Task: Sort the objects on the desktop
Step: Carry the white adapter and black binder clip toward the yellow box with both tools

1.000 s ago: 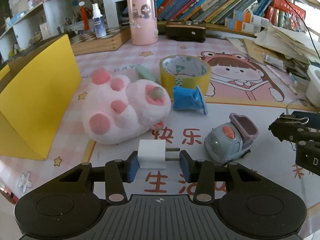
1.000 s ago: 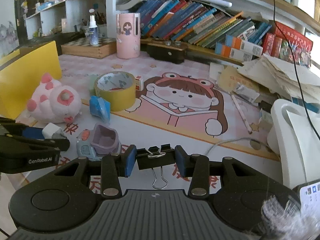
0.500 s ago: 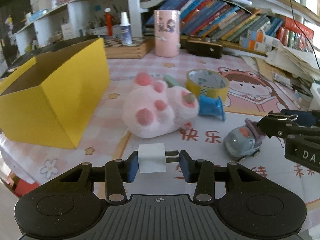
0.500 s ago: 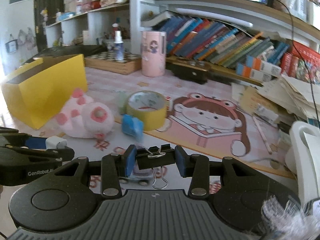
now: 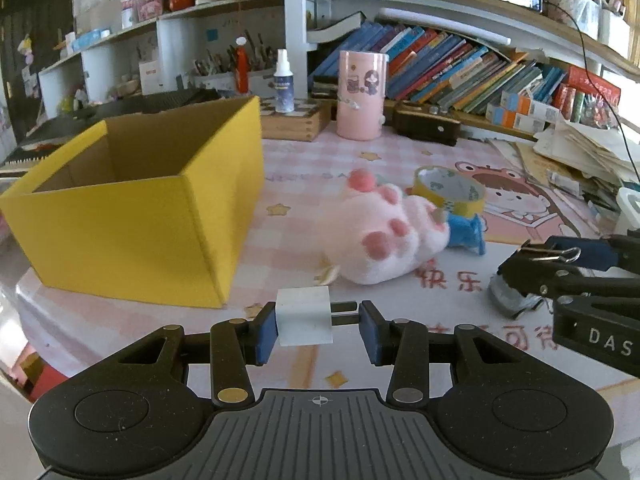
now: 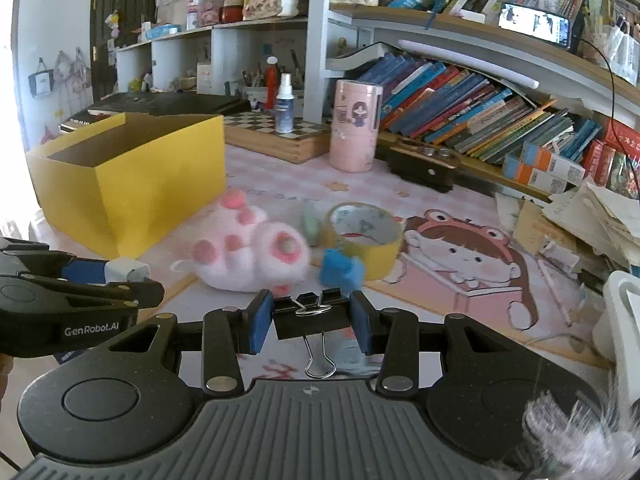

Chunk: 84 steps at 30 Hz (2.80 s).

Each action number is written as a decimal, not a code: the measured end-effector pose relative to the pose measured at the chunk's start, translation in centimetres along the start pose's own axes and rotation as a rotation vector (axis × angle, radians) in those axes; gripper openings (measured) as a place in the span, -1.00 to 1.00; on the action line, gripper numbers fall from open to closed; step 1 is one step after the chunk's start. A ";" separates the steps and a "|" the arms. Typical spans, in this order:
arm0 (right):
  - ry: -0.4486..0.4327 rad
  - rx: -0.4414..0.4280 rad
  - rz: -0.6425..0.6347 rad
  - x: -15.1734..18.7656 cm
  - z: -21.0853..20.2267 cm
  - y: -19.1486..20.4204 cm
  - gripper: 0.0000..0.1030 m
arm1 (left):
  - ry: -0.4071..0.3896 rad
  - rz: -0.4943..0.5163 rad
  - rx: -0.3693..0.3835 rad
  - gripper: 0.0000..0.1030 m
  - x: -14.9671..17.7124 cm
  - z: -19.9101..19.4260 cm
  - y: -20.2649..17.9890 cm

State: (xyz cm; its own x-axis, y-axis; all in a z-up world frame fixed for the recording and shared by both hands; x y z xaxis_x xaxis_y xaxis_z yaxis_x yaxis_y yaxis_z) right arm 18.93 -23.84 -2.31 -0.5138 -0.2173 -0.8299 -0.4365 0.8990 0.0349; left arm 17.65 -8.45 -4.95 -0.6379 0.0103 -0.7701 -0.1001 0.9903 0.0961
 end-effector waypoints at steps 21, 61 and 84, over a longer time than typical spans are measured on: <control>0.124 -0.038 0.133 3.6 1.7 17.6 -0.24 | 0.023 0.000 0.038 -0.20 6.0 -4.3 16.1; 0.120 -0.054 0.056 3.1 1.6 26.5 -0.24 | -0.005 -0.037 0.032 -0.20 7.9 -6.3 22.9; 0.125 -0.054 0.043 2.5 2.1 27.3 -0.24 | -0.018 -0.031 0.031 -0.20 7.1 -6.0 23.5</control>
State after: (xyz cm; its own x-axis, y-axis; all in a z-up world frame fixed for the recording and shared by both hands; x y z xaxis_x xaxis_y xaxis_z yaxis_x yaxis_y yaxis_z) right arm 7.31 0.94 -4.58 -0.6191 -0.2277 -0.7516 -0.4498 0.8873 0.1017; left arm 6.16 14.04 -4.34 -0.6207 -0.0178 -0.7839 -0.0951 0.9941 0.0527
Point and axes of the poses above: each gripper's, at about its wrist camera, not at the fingertips, and z roughly the way its jaws point, y to its left, x to its underside, the point moved 8 cm from there along z, roughly the way its jaws point, and after that the axes turned 8 degrees about -x, right-handed, at the moved point
